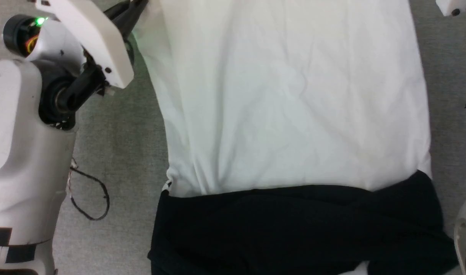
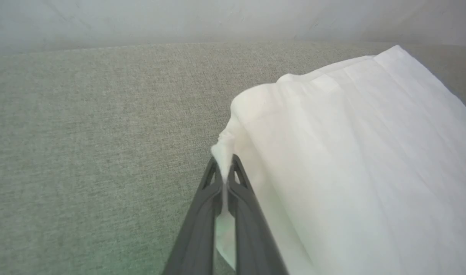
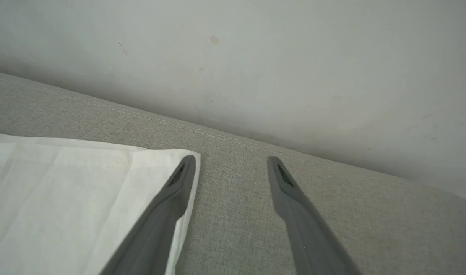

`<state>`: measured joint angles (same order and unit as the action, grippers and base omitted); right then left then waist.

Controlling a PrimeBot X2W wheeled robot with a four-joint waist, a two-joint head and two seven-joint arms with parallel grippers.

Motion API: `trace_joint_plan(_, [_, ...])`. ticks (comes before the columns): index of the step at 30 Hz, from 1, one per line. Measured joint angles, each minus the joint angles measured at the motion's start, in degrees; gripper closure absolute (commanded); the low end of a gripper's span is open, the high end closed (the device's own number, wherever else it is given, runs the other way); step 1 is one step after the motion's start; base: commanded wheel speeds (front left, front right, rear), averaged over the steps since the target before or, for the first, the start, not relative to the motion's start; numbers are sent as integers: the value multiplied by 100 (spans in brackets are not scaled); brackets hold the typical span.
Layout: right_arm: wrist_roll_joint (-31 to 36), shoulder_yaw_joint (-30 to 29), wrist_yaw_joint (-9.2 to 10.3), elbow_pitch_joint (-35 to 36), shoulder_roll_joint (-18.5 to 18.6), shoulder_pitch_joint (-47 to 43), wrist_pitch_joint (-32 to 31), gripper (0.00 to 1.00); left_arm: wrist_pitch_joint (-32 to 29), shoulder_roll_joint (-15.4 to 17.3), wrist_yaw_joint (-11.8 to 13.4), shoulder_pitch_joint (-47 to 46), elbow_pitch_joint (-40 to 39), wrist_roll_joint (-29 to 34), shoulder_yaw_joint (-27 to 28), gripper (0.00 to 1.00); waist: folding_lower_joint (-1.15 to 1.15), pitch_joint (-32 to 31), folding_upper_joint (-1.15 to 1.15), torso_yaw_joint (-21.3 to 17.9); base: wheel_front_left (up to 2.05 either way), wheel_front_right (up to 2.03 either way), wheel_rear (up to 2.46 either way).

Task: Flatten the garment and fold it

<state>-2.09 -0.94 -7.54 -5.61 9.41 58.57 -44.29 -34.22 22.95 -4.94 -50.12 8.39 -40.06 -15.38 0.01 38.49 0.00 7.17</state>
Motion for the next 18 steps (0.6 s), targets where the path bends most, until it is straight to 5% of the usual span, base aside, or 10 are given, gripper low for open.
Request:
trace_joint_plan(15, [305,-238,1,-608,-269,231,-511,0,153,-198,-12,-232,14,-47,-138,100,-1,482,0,564,0,0,0])
trace_joint_plan(16, [327,-285,1,-605,-294,243,-513,42,154,-199,-13,-237,13,-68,-138,100,-1,499,0,581,0,0,0])
trace_joint_plan(18, [408,-392,1,-586,-357,269,-488,89,165,-201,-14,-274,14,-99,-135,100,-1,530,0,606,0,0,0])
